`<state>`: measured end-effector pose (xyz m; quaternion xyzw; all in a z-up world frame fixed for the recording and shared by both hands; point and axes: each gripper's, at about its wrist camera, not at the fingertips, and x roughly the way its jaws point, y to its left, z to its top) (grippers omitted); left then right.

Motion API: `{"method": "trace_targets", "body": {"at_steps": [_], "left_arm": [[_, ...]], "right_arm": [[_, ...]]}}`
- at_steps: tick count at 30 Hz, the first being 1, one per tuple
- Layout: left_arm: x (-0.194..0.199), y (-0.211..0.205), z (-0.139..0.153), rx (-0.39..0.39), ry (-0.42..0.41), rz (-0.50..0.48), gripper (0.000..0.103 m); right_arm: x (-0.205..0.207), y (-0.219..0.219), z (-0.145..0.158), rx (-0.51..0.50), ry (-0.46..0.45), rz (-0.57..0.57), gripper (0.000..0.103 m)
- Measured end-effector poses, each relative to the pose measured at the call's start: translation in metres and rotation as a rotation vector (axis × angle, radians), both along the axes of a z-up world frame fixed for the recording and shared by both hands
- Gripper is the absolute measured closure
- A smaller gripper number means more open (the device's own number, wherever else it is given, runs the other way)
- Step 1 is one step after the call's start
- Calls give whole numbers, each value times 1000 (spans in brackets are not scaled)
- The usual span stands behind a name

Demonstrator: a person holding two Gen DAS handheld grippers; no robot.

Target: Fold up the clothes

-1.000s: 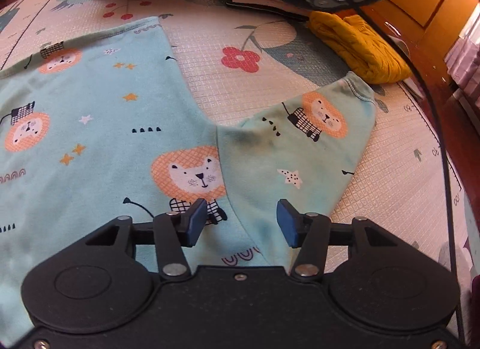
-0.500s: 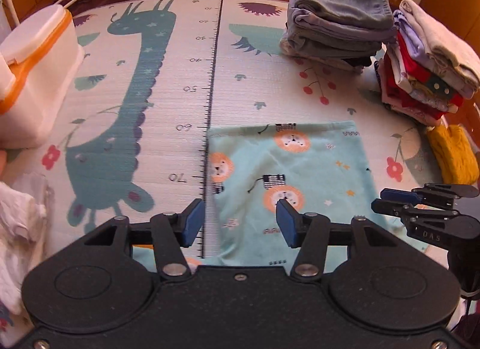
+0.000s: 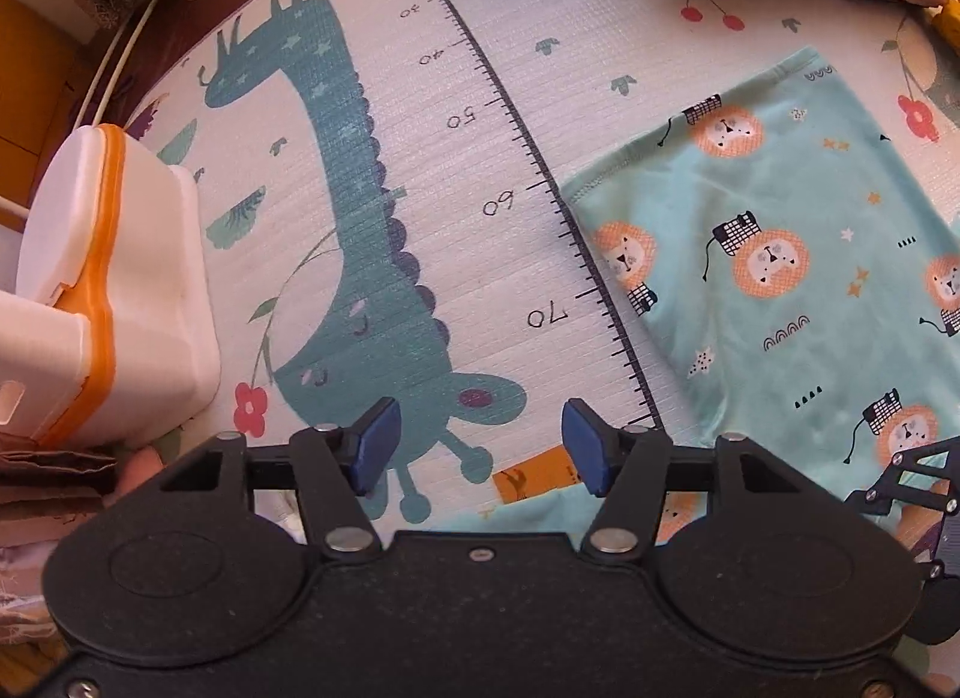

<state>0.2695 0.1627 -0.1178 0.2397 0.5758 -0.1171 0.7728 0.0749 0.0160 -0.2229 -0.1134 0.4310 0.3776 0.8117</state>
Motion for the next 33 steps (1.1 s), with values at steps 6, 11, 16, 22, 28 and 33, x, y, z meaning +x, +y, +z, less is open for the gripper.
{"method": "trace_targets", "body": {"at_steps": [6, 11, 16, 22, 28, 33], "left_arm": [[34, -11, -56, -68, 36, 23, 45], [70, -2, -83, -200, 19, 154, 53], [93, 5, -98, -312, 31, 257, 55], [112, 3, -114, -393, 51, 310, 56], [127, 1, -126, -426, 45, 317, 98], [136, -3, -130, -393, 7, 267, 99]], "right_arm": [[-9, 25, -26, 40, 36, 66, 82], [-15, 37, -35, 3, 32, 69, 81], [-17, 39, -35, -5, 23, 56, 81], [-22, 41, -35, -19, -2, 50, 79], [-22, 40, -37, -8, -6, 46, 79], [-26, 39, -39, -6, -28, 49, 78]]}}
